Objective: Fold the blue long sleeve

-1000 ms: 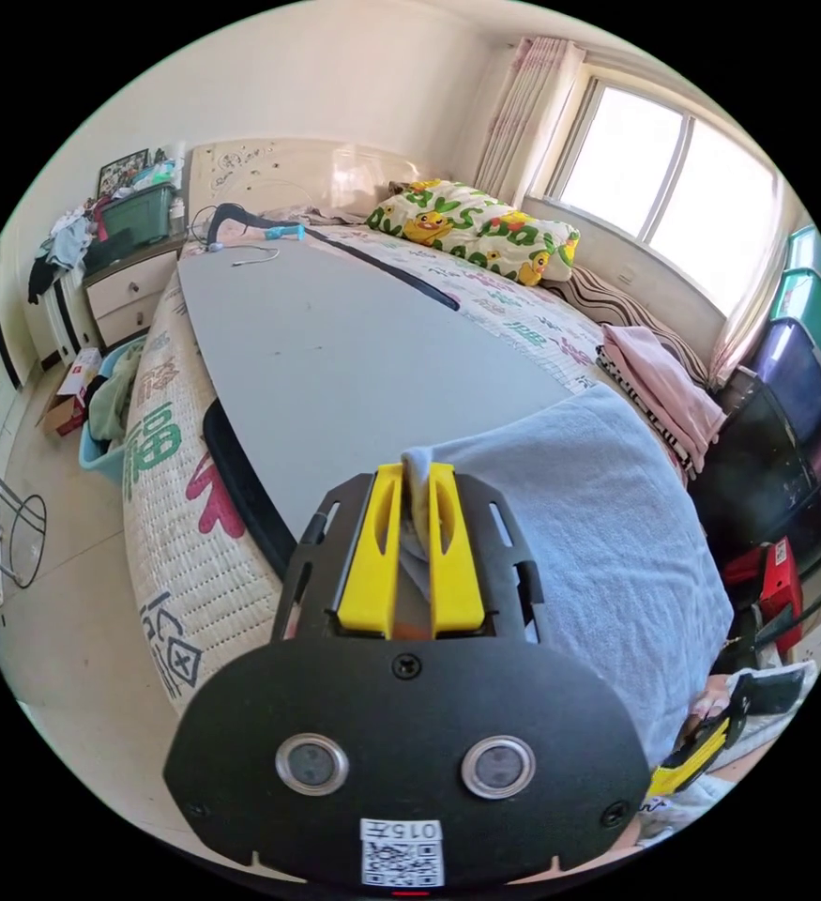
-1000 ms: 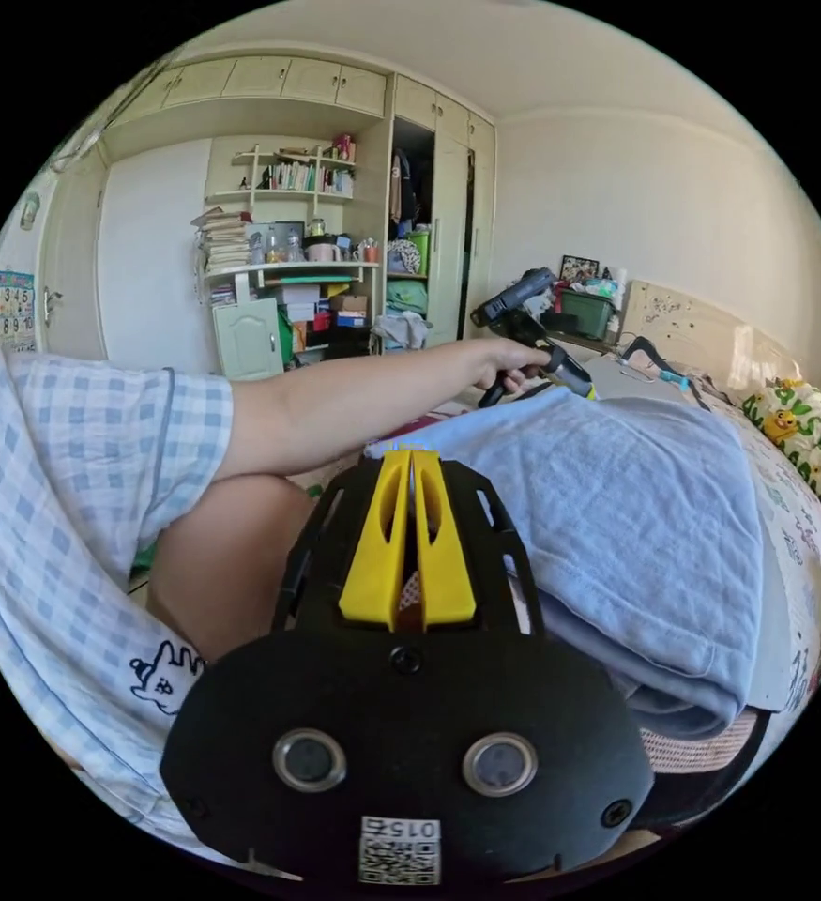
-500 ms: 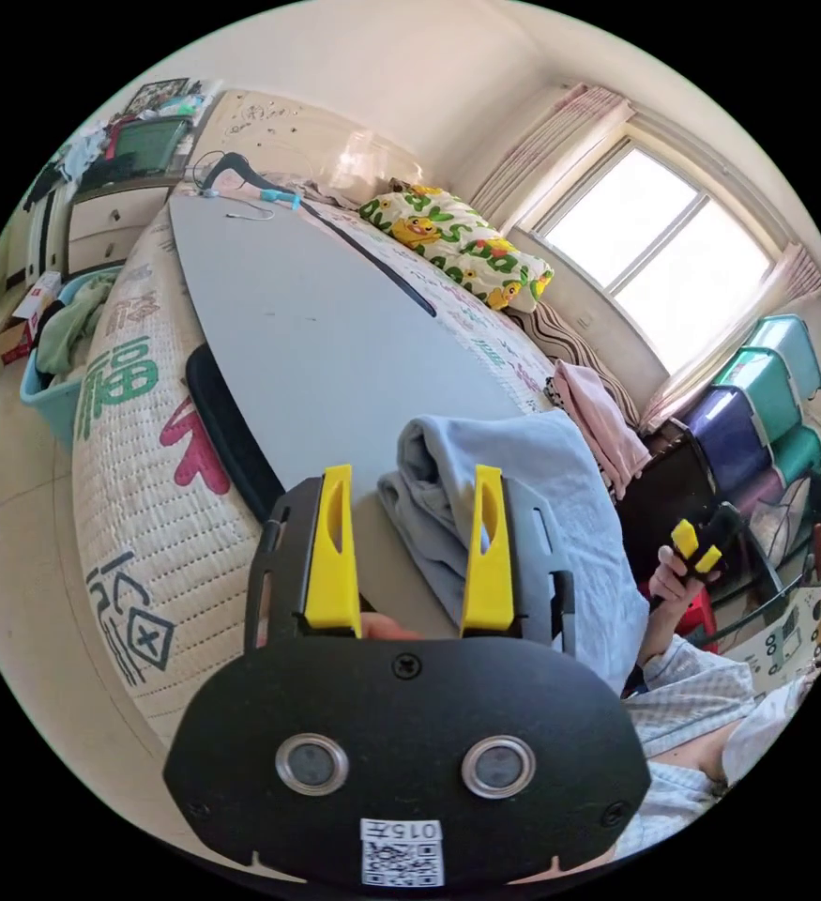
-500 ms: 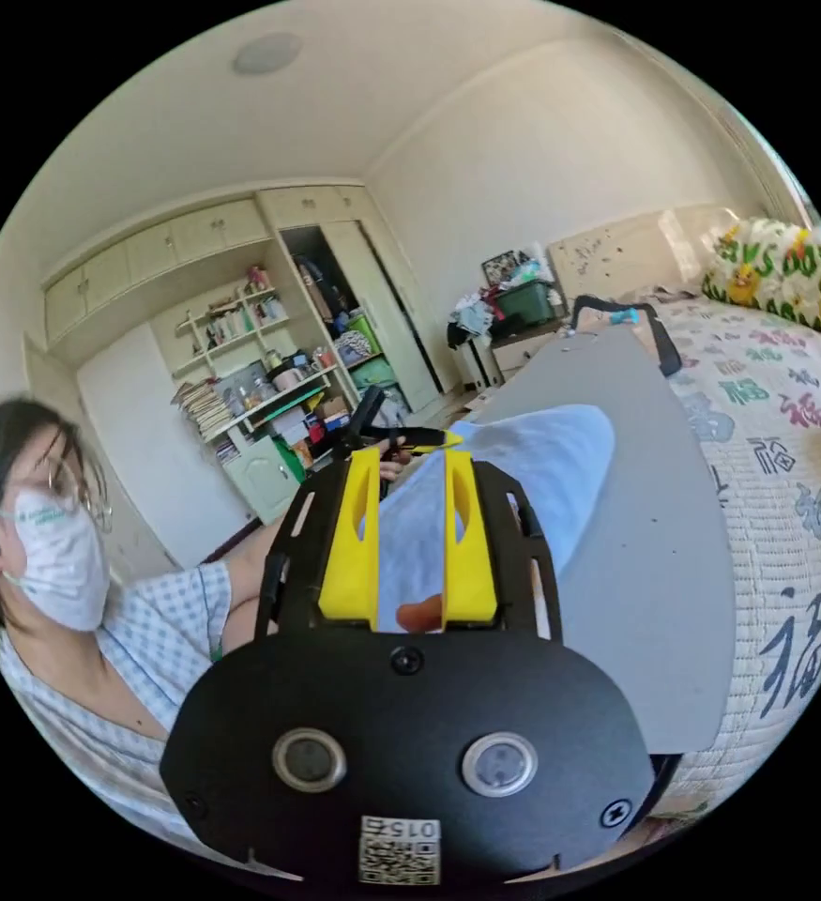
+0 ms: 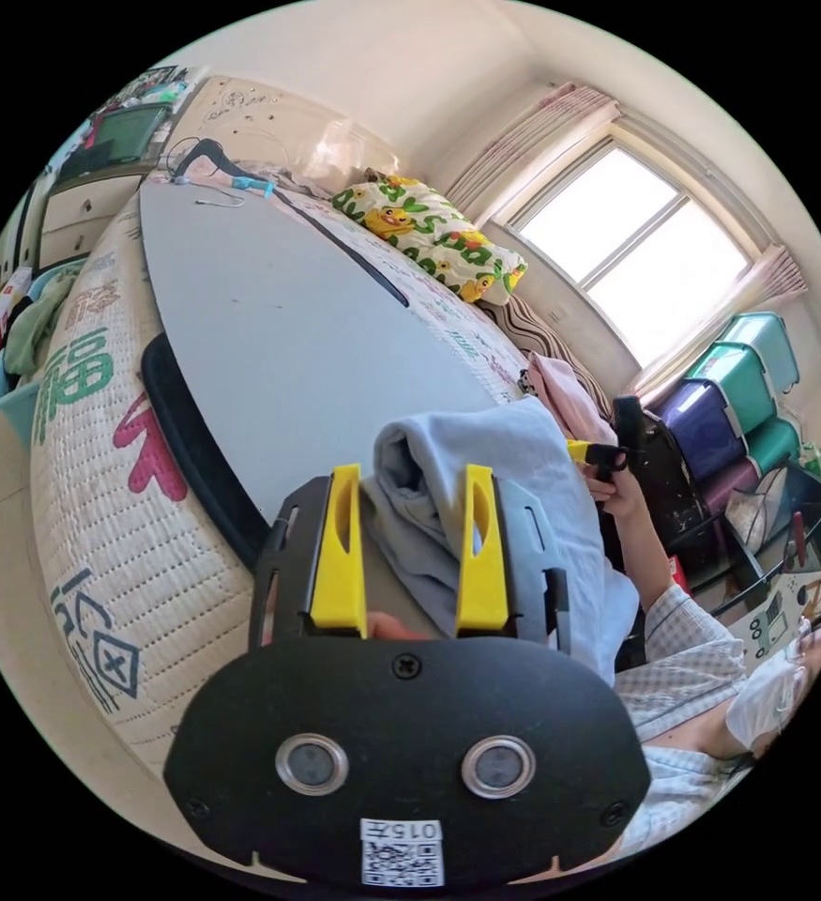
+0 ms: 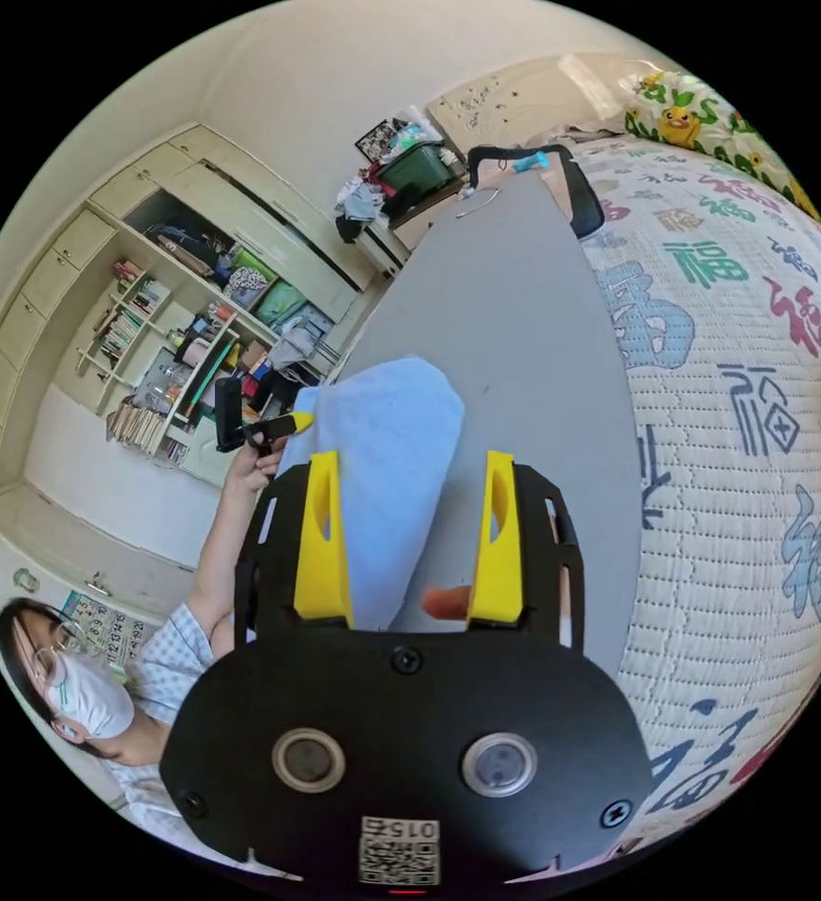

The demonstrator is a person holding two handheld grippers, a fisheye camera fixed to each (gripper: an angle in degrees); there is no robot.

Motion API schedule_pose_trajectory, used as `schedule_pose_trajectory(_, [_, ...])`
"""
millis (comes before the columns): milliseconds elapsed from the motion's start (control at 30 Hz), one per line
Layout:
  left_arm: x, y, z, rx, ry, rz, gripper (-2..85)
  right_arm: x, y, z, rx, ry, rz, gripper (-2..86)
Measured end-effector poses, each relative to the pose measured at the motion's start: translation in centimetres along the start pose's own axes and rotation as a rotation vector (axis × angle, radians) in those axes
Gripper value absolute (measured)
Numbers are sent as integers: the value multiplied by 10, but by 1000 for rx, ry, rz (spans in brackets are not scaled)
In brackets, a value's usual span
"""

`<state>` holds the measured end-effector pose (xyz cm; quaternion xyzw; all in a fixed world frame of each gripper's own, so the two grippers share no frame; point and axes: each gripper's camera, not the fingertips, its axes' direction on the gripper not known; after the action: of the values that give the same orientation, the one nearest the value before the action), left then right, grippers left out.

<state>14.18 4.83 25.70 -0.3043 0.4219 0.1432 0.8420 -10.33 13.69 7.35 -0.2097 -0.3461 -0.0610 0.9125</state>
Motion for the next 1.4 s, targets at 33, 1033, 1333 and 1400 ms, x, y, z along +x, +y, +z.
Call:
schedule_pose_trajectory(33, [0, -1, -2, -5, -5, 4, 140, -3, -1, 4, -5, -39, -7, 188])
schedule_pose_trajectory(1033, [462, -170, -105, 423, 459, 695, 74, -254, 279, -428, 477, 569, -516, 112])
schedule_pose_trajectory(1333, [391, -374, 114, 296, 437, 278, 73, -78, 98, -389, 207, 882, -183, 109])
schedule_pose_trajectory(1400, [369, -402, 157, 277, 378, 176, 73, -26, 71, -361, 210, 944, -87, 106])
